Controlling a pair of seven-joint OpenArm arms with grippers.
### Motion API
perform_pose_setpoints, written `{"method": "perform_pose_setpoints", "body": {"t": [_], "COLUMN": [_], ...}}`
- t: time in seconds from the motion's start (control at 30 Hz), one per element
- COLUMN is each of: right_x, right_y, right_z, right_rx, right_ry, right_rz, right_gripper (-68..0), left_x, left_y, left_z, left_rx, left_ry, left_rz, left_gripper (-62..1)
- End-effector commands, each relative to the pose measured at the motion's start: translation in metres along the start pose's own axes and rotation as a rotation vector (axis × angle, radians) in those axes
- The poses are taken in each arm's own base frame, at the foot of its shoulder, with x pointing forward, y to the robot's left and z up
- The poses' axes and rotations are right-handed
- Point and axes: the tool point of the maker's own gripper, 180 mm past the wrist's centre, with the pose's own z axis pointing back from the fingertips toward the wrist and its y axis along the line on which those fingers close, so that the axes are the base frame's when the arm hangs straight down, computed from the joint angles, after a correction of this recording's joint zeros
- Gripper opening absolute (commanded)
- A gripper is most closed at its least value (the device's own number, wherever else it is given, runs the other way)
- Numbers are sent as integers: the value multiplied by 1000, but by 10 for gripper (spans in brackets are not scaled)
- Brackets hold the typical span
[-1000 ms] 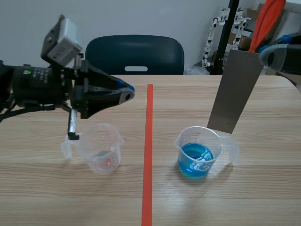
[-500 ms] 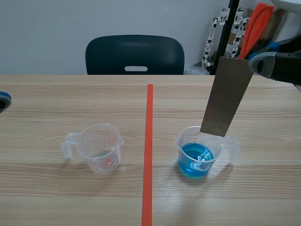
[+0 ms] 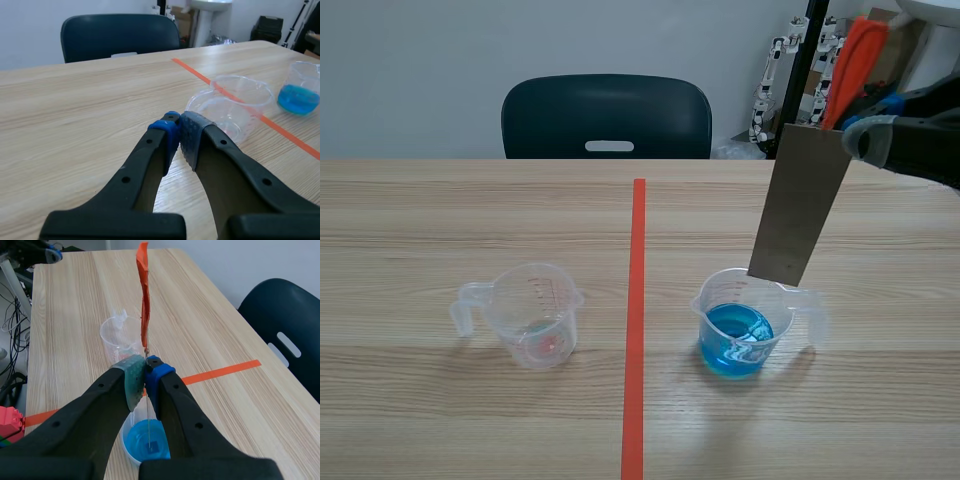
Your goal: Do the redox reaction experiment. lower the plate into the blue solution
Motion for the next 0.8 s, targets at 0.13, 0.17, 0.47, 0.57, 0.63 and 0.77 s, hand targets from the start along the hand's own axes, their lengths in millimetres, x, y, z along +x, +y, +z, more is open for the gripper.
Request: {"method": "perform_pose_setpoints", "body": {"t": [0.13, 0.17, 0.47, 0.57, 0.63, 0.77], "right_x": [-3, -3, -9, -11, -11, -16], "right_y": [-14, -14, -10, -9, -9, -10], "right_z": [-2, -3, -10, -12, -13, -15], "right_rx": [-34, -38, -18, -14, -14, -18], "right_ry": [-27, -29, -26, -24, -26, -23], "right_rz": [12, 10, 18, 18, 16, 10], "right_gripper": [-669, -669, -669, -669, -669, -669], "left_x": [-12, -15, -46, -55, -59, -65], "left_y": [-32, -38, -107, -131, -146, -165], "left_z": [15, 17, 12, 9, 6, 1], "left_rx": [0, -3, -84, -123, -147, -165], "left_ry": [-54, -58, -69, -75, -80, -89], "left_rz": [26, 21, -6, -42, -77, -98], "left_gripper": [-577, -577, -577, -571, -571, -569]}}
